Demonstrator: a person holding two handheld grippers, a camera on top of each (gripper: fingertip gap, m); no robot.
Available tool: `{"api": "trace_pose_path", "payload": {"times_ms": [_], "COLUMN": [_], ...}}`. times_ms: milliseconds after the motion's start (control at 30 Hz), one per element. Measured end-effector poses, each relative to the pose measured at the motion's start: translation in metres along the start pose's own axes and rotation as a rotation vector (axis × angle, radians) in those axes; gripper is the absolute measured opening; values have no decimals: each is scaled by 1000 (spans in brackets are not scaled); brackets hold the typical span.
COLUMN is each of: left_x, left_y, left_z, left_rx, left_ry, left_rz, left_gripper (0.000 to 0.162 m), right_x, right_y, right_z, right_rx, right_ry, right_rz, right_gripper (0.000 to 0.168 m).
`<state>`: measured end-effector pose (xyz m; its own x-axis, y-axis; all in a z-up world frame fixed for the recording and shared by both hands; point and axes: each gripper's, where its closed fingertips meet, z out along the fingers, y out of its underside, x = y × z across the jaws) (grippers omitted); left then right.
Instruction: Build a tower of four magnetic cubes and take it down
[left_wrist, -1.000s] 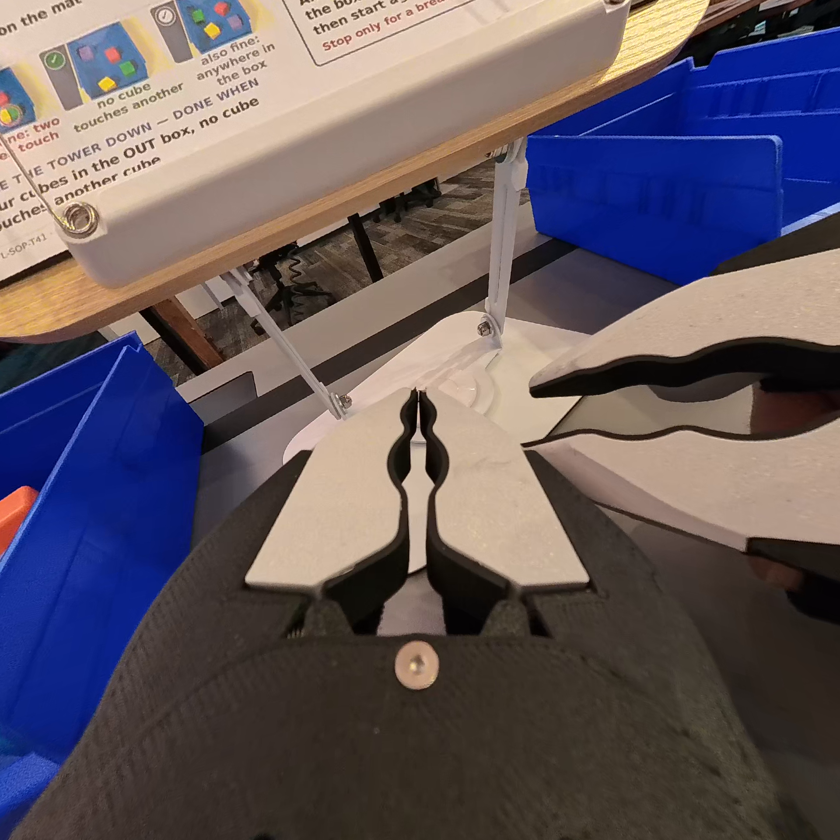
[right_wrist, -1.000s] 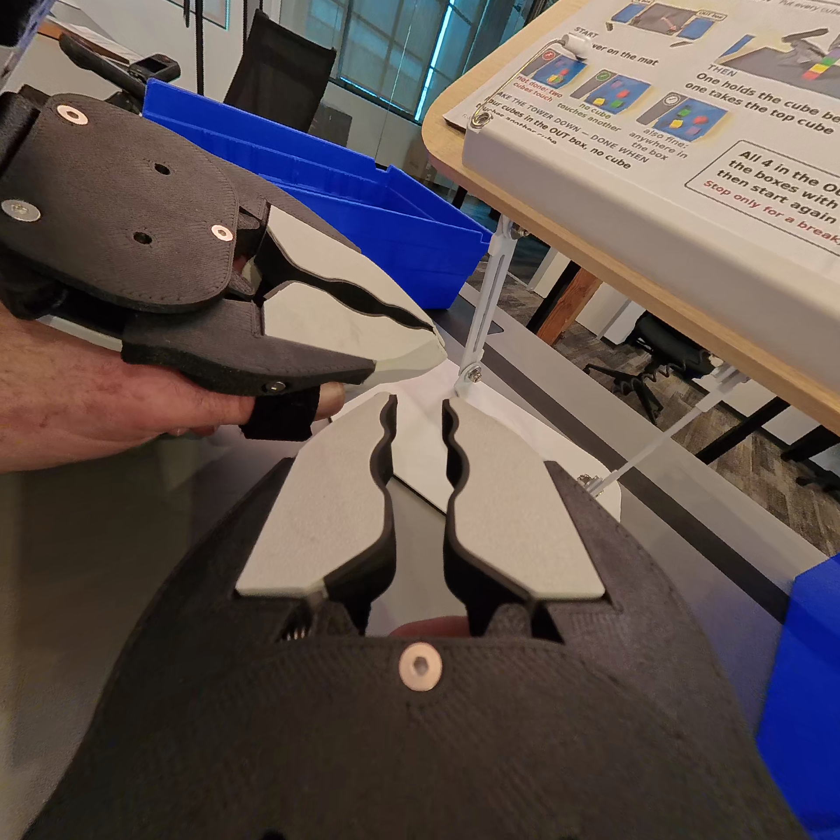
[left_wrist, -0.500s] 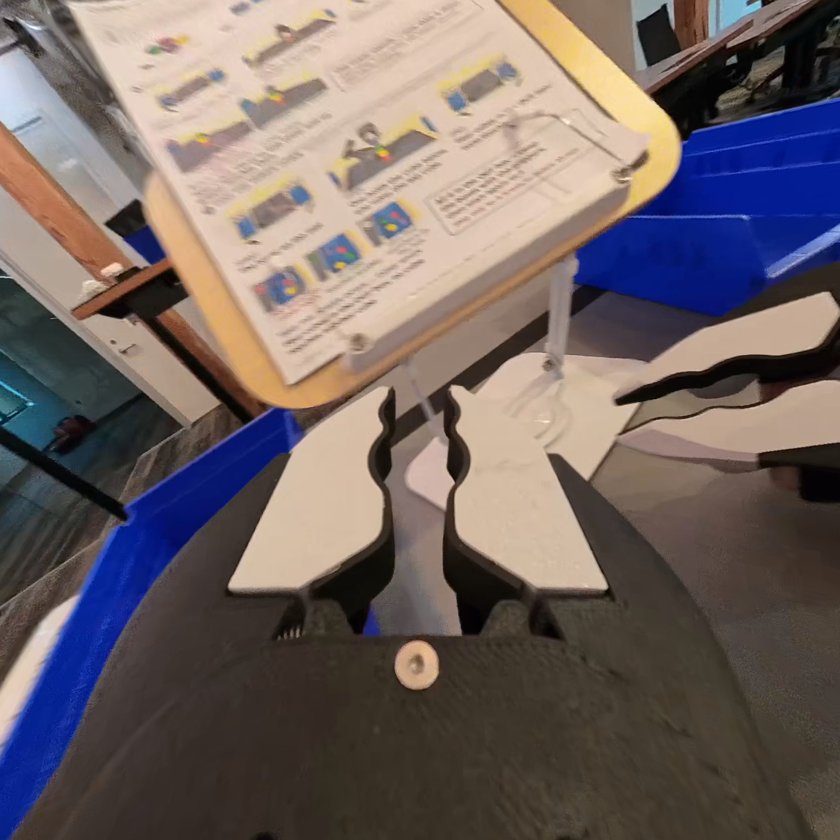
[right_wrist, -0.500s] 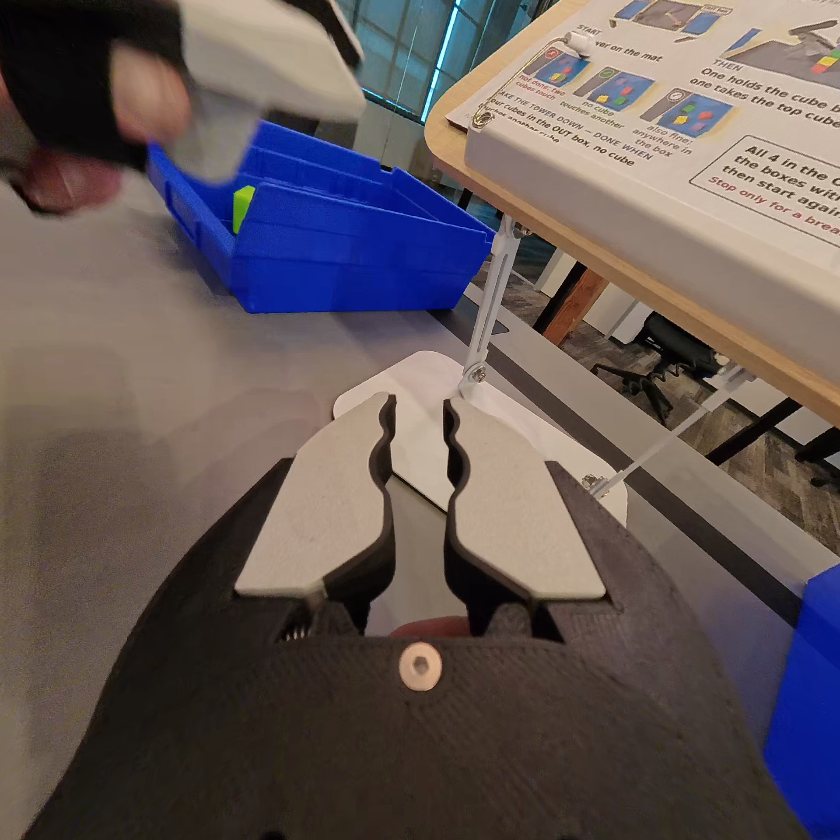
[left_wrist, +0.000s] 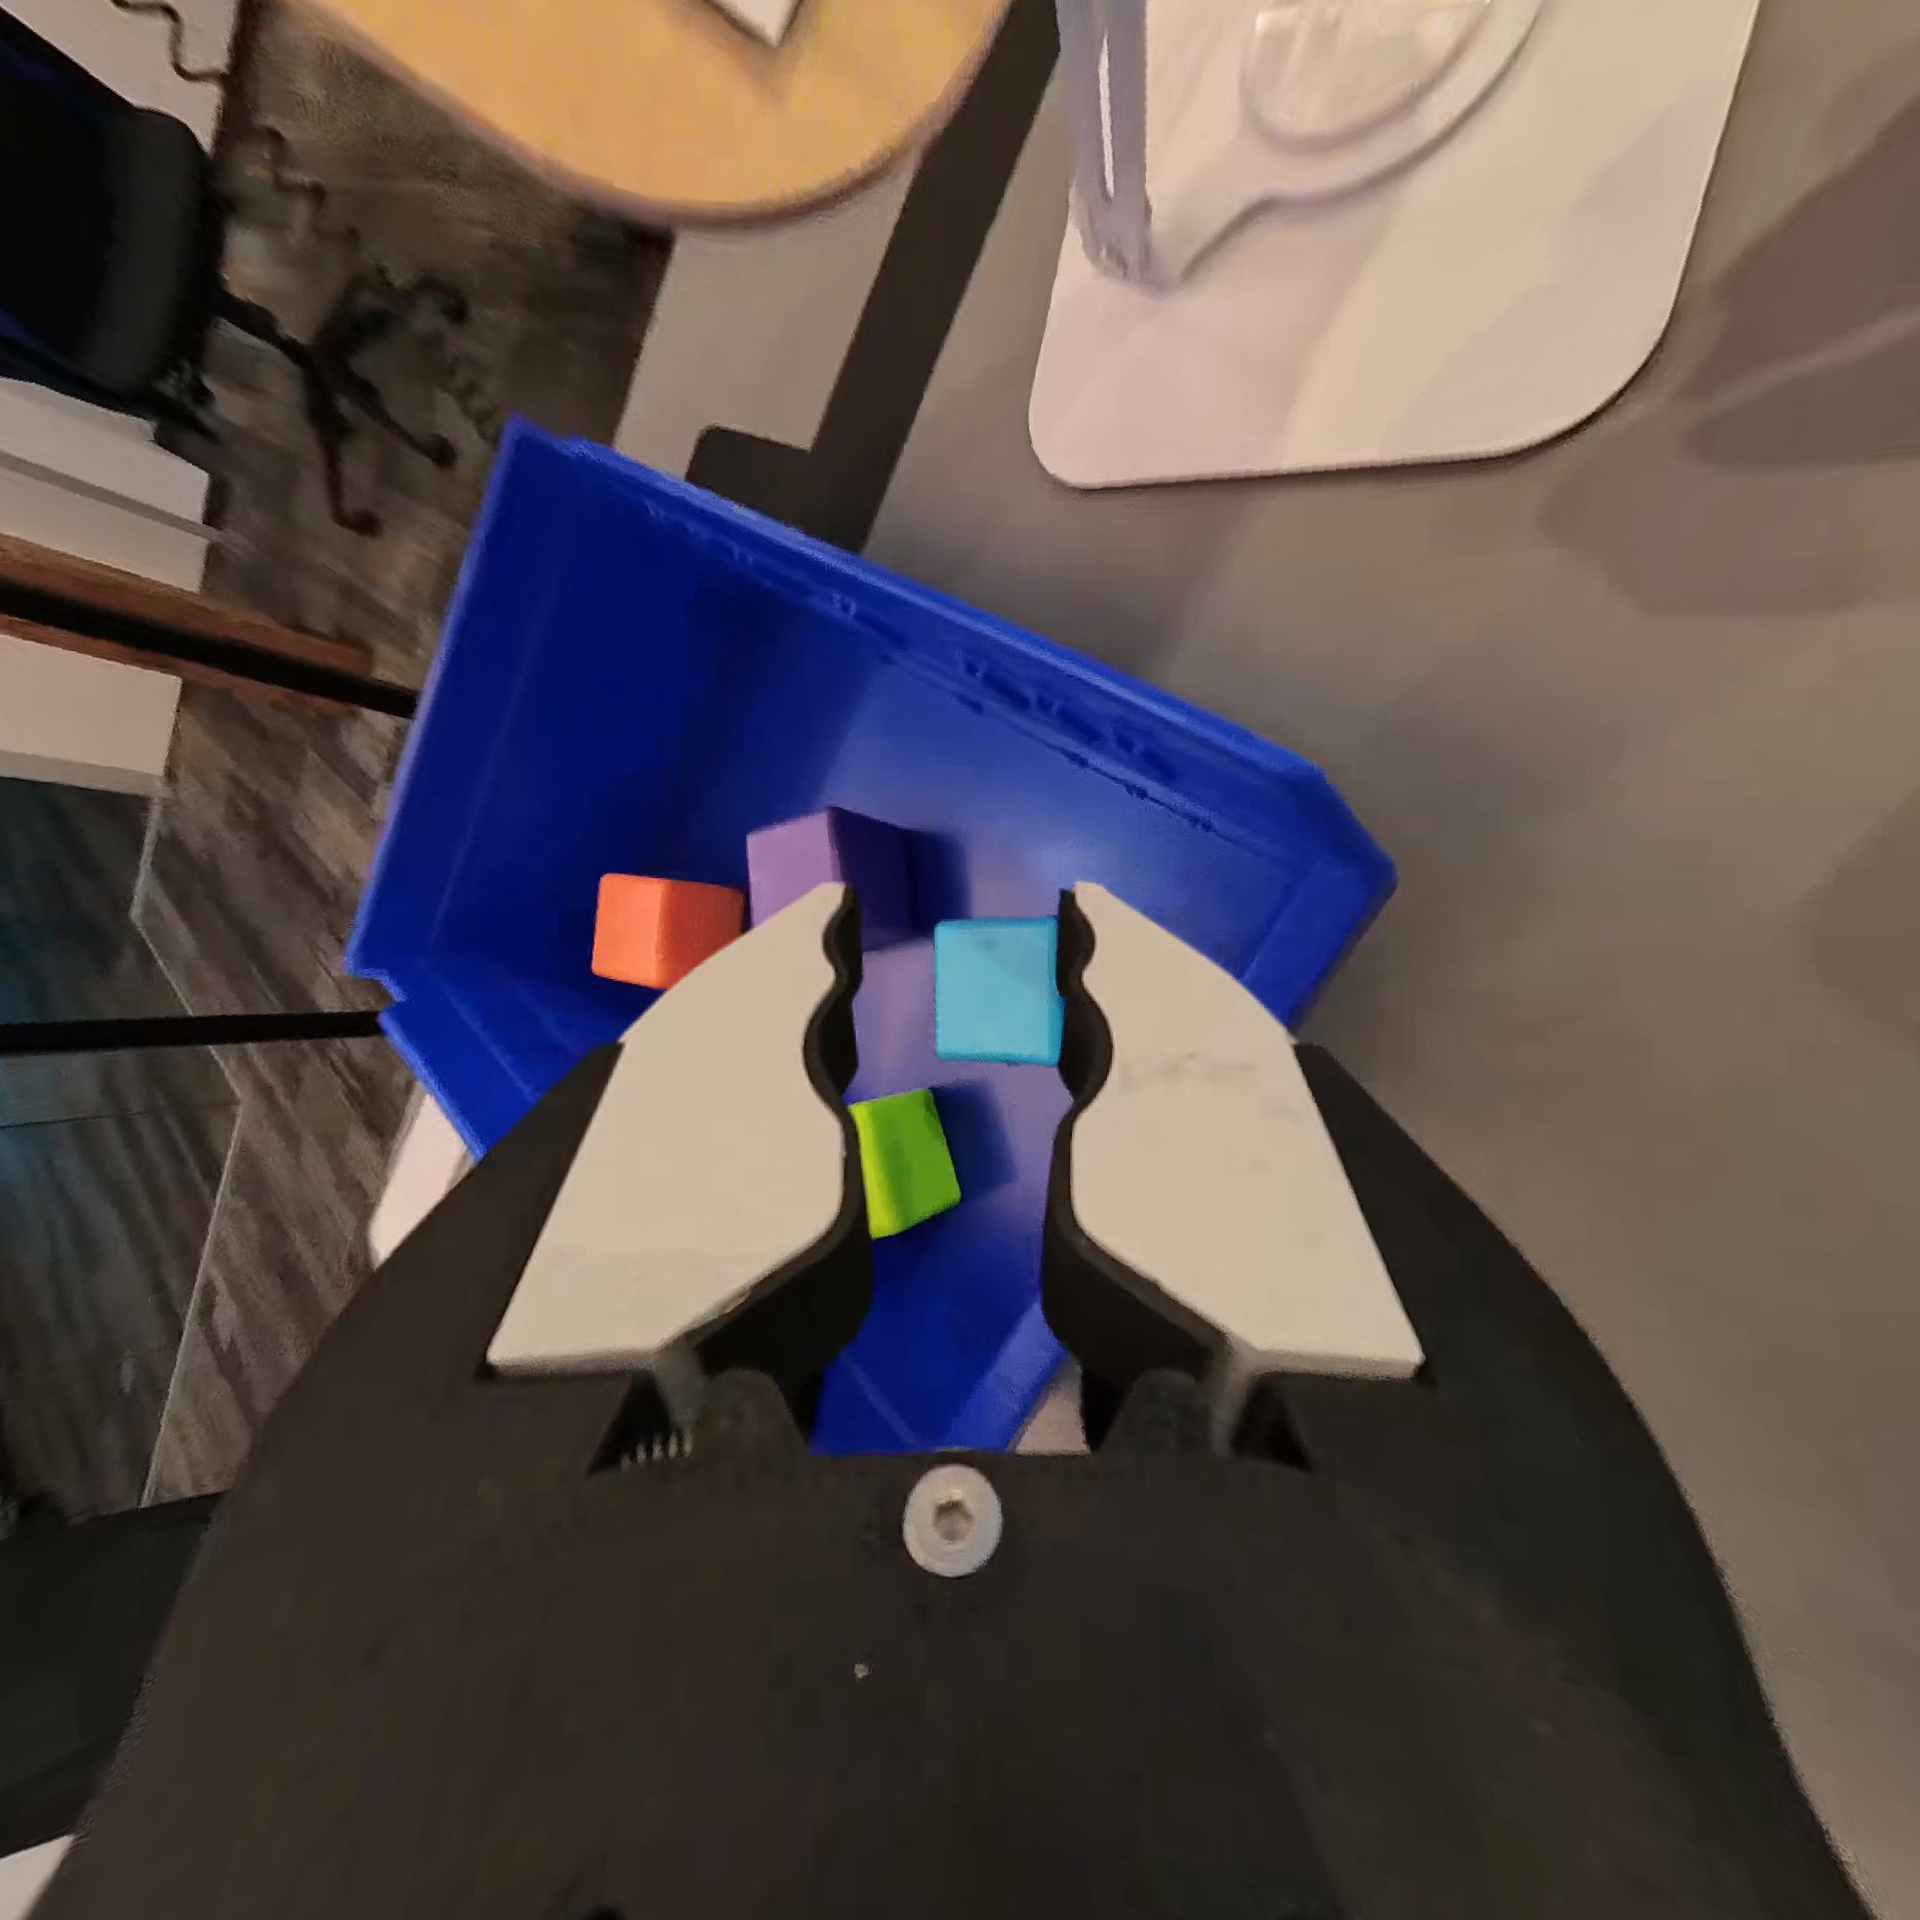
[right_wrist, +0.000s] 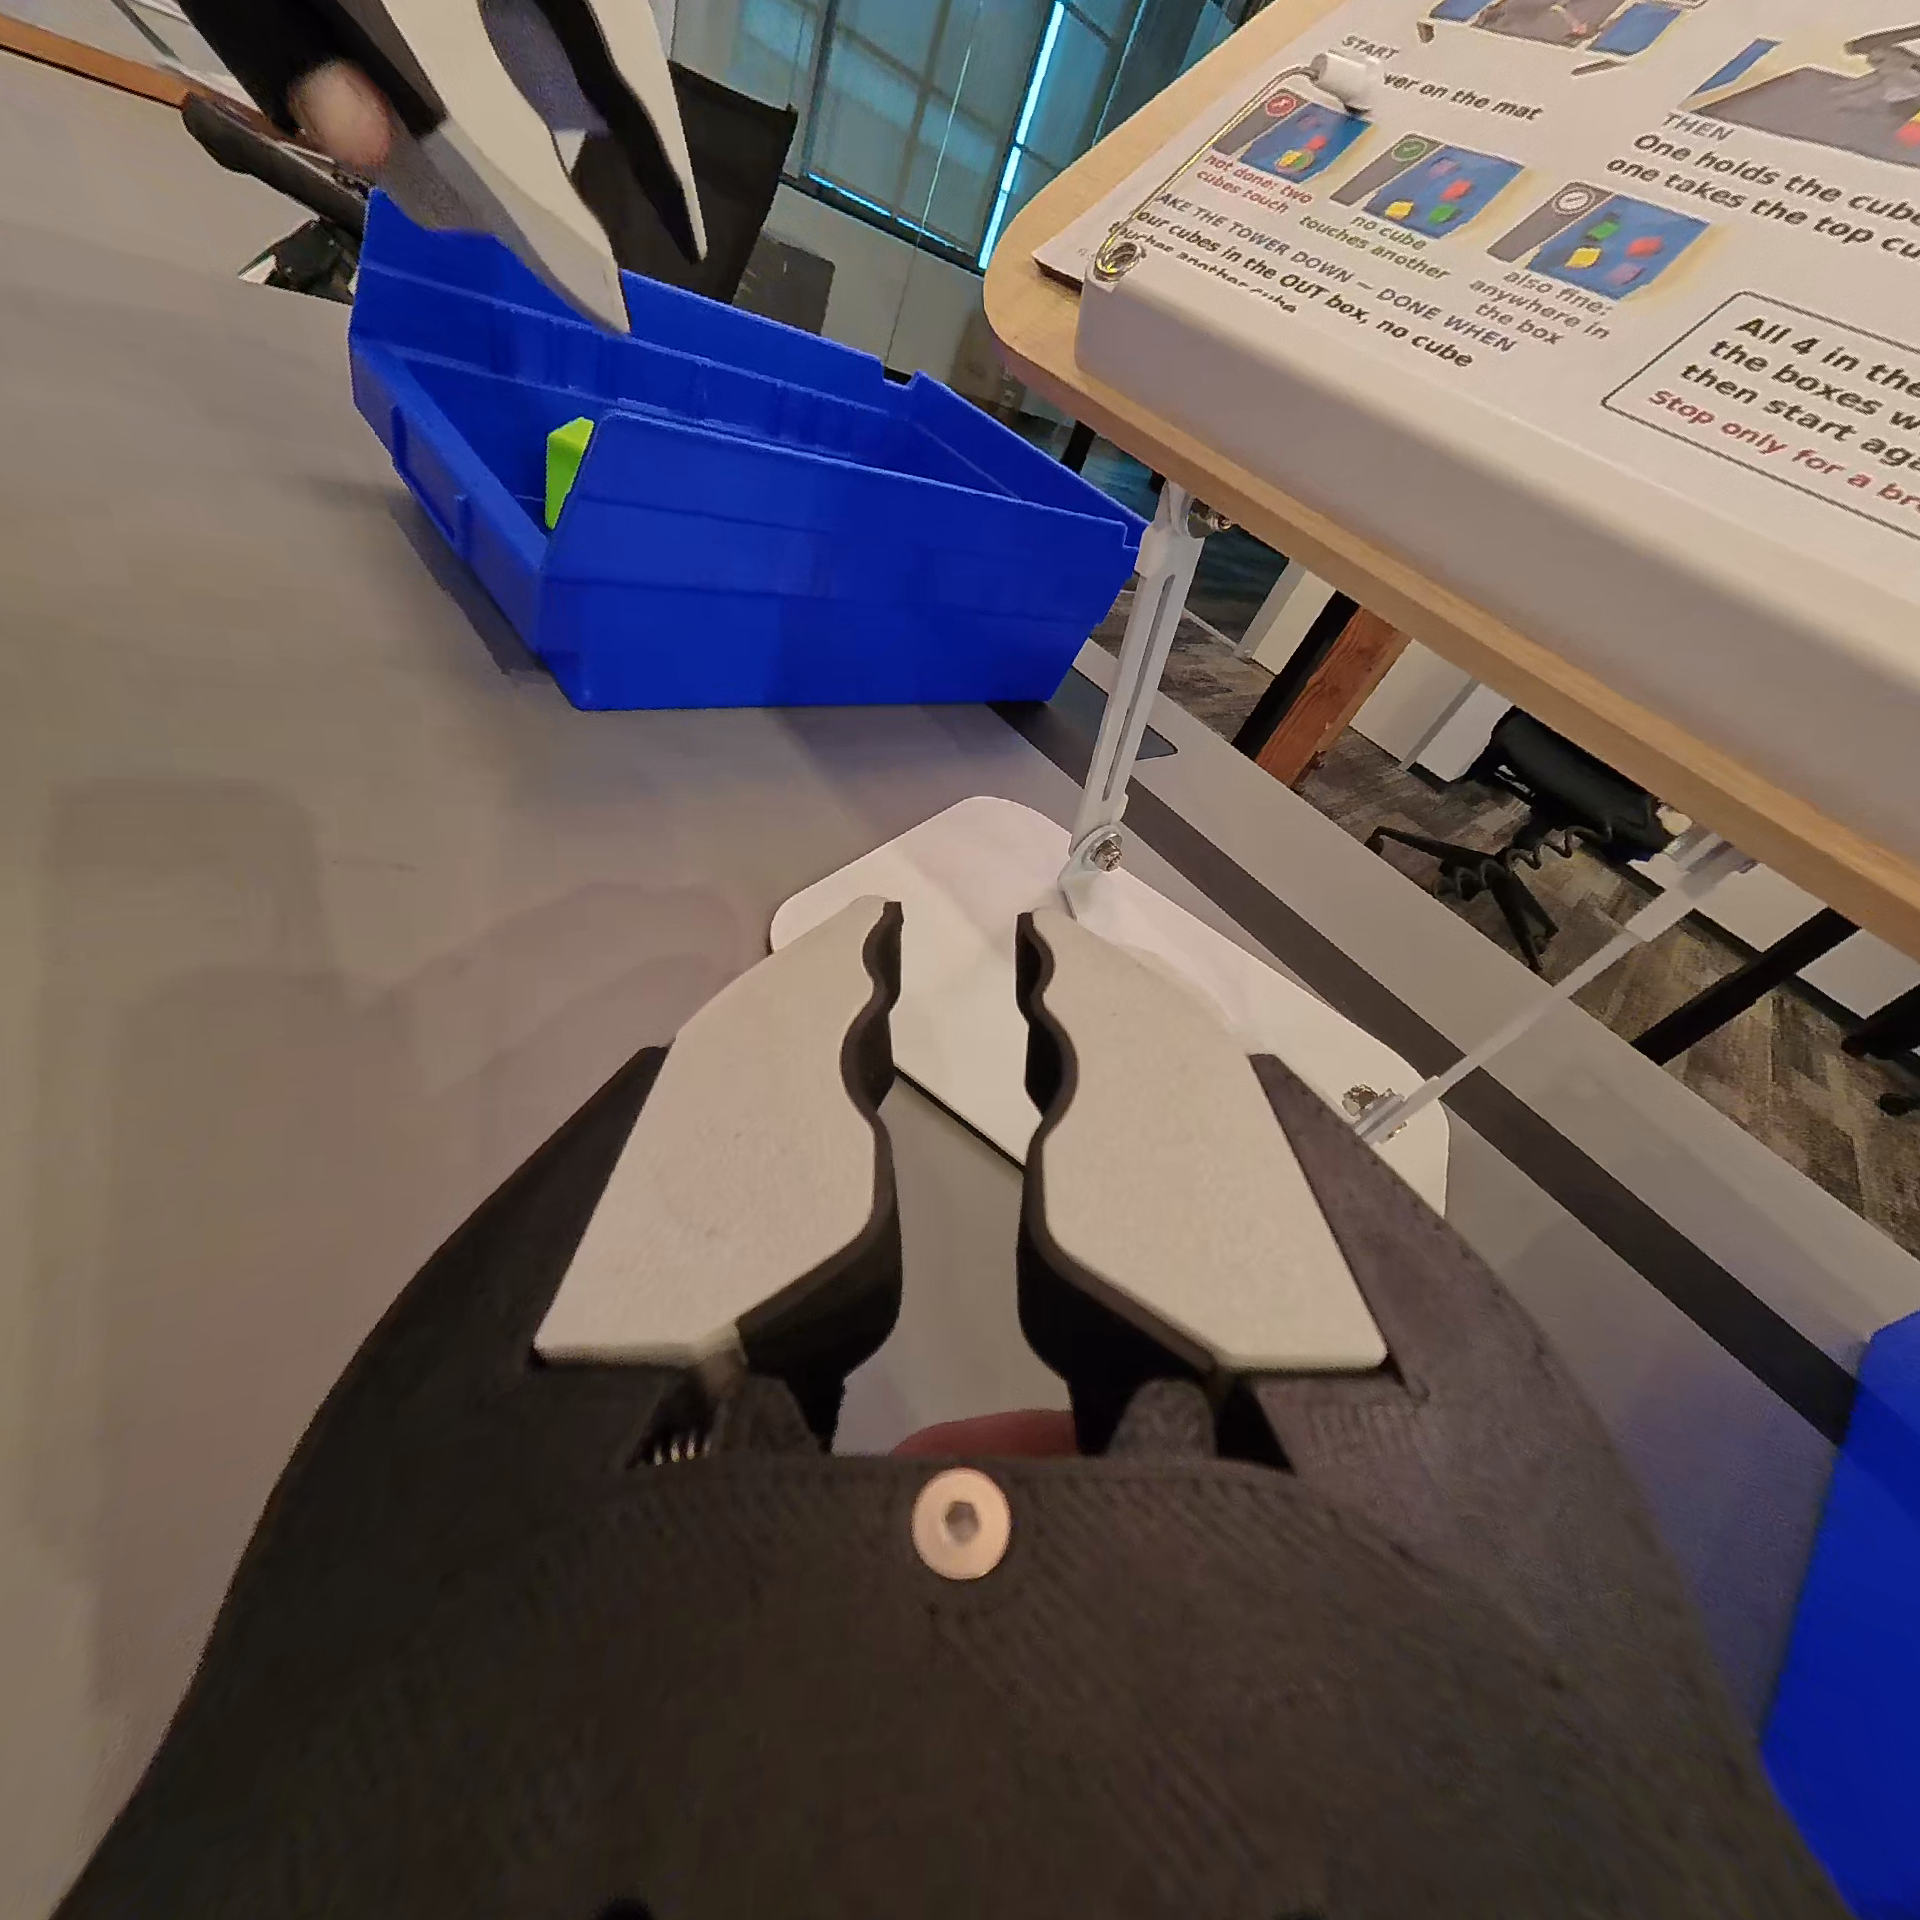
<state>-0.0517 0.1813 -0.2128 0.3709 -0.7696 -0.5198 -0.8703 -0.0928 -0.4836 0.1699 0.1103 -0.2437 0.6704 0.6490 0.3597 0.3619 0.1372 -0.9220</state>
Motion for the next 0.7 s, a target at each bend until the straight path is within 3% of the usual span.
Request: {"api": "trace_pose_path", "payload": {"times_ms": [233,700], "left_x": [8,7], "left_y": [34,68], "left_z": [41,79], "left_rx": [-159,-314], "left_ry": [123,160], "left_rz": [10,-36], "left_gripper": [48,62], "right_x": [-1,-3], "right_y": [0,0], "right_z": [0,0], "right_rx": [0,0], "right_ry": [-4,-10], "right_rz": [-5,-16], "right_gripper": [21,22]}}
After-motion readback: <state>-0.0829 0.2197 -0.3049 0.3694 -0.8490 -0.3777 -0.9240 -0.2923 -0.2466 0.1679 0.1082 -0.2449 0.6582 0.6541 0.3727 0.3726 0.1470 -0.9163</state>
